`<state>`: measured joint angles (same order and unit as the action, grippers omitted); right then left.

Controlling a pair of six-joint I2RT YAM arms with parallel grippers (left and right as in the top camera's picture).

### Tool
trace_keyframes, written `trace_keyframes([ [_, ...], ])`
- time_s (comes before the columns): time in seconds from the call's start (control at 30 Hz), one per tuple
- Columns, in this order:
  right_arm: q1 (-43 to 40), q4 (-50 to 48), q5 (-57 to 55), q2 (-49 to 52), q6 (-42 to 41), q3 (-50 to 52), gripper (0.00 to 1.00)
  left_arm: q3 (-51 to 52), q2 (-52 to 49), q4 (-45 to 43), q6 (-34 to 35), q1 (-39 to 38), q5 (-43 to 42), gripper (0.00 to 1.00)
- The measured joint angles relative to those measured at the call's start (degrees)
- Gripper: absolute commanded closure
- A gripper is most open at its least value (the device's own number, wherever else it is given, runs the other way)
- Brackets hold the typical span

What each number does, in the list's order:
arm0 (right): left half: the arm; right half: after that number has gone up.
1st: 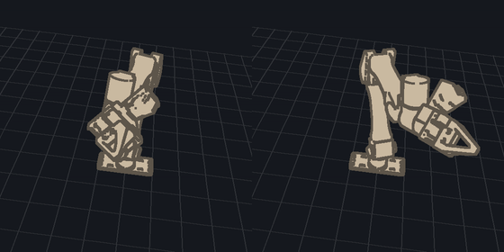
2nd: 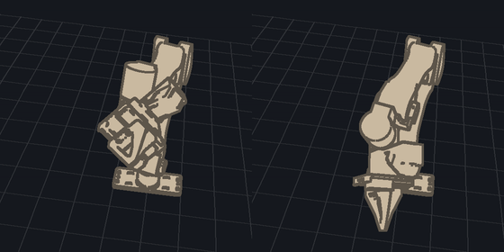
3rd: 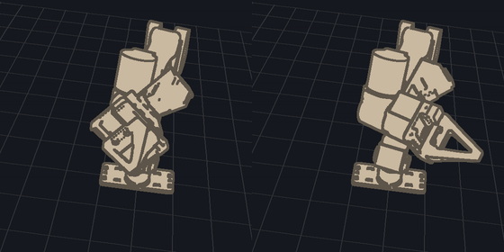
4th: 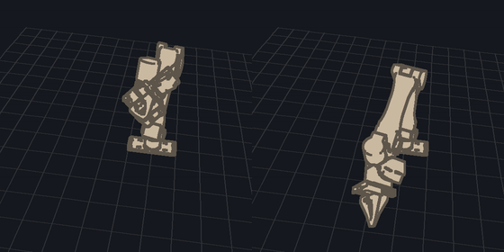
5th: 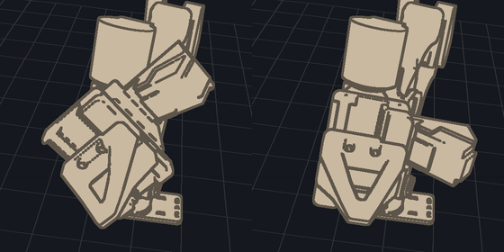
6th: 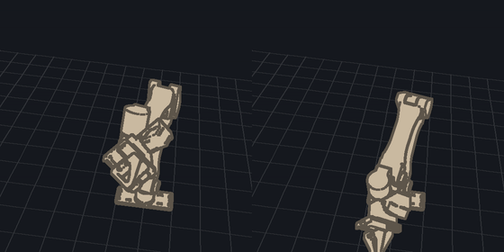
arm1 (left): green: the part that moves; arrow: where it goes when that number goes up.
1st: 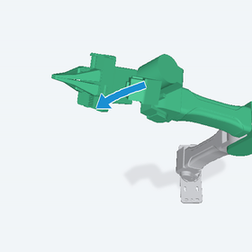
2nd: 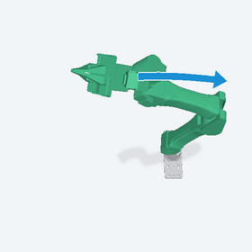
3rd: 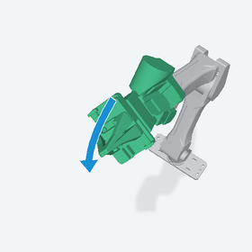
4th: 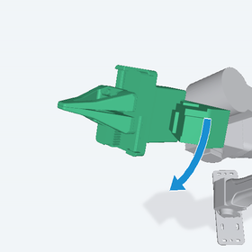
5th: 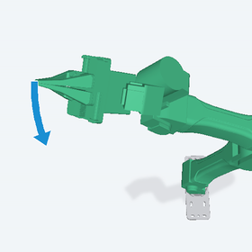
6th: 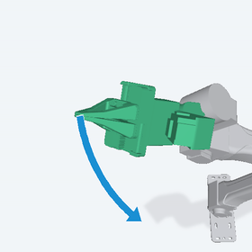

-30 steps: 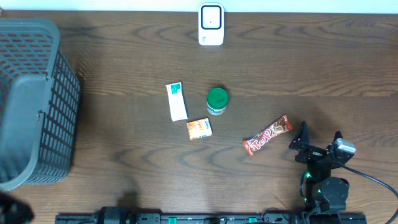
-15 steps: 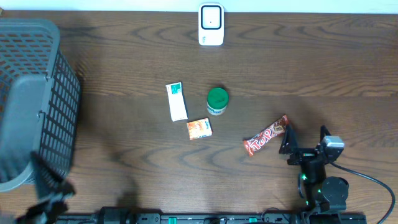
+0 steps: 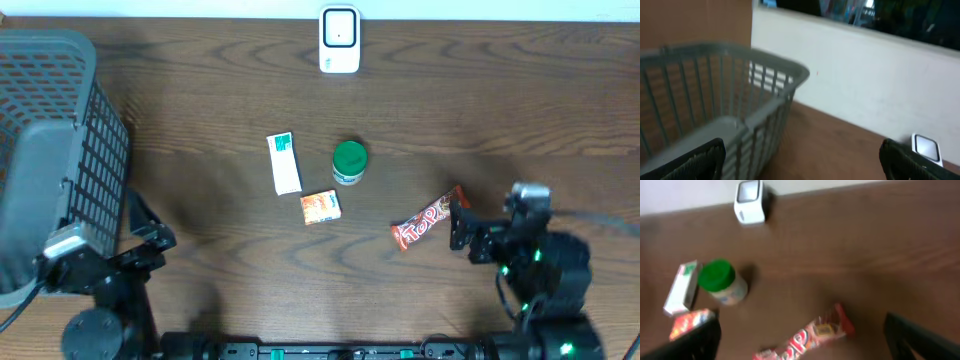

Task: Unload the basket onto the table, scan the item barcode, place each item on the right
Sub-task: 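Move the right gripper over the red Top bar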

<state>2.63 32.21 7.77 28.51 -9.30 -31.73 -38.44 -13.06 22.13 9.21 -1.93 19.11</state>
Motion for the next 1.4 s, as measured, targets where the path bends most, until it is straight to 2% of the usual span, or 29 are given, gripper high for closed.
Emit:
trace_keyframes([
  [0.23, 0.57, 23.47, 0.31, 20.98, 0.02, -24.50, 0.01, 4.52, 0.00, 2.12, 4.52, 0.00, -0.46, 0.02],
  [0.37, 3.37, 27.12, 2.84, 27.85, 0.13, -30.34, 0.01, 4.72, 0.00, 4.85, 5.25, 0.00, -0.66, 0.02],
  [0.53, 4.48, 24.24, 9.25, 33.29, 0.20, -30.82, 0.01, 4.79, 0.00, 7.98, 5.79, 0.00, -0.81, 0.02],
  [0.63, 6.60, 24.15, 8.11, 35.95, 0.17, -30.82, 0.01, 5.14, 0.00, 8.92, 5.81, 0.02, -0.81, 0.02],
  [0.77, 16.11, 24.65, -1.38, 38.95, -1.44, -30.84, 0.01, 7.13, 0.00, 6.60, 6.69, 0.02, -0.81, 0.02],
  [0.97, 31.85, 30.47, -18.38, 44.65, -8.81, -30.95, 0.01, 12.48, 0.00, 4.87, 8.17, 0.00, -0.83, 0.02],
  [1.13, 36.85, 30.58, -25.55, 51.80, -12.35, -30.95, 0.10, 15.96, 0.00, 4.94, 8.79, 0.02, -0.83, 0.02],
  [1.4, 40.02, 30.18, -30.23, 63.78, -16.52, -30.97, 0.11, 16.46, 0.00, 6.23, 8.83, 0.00, -0.83, 0.02],
])
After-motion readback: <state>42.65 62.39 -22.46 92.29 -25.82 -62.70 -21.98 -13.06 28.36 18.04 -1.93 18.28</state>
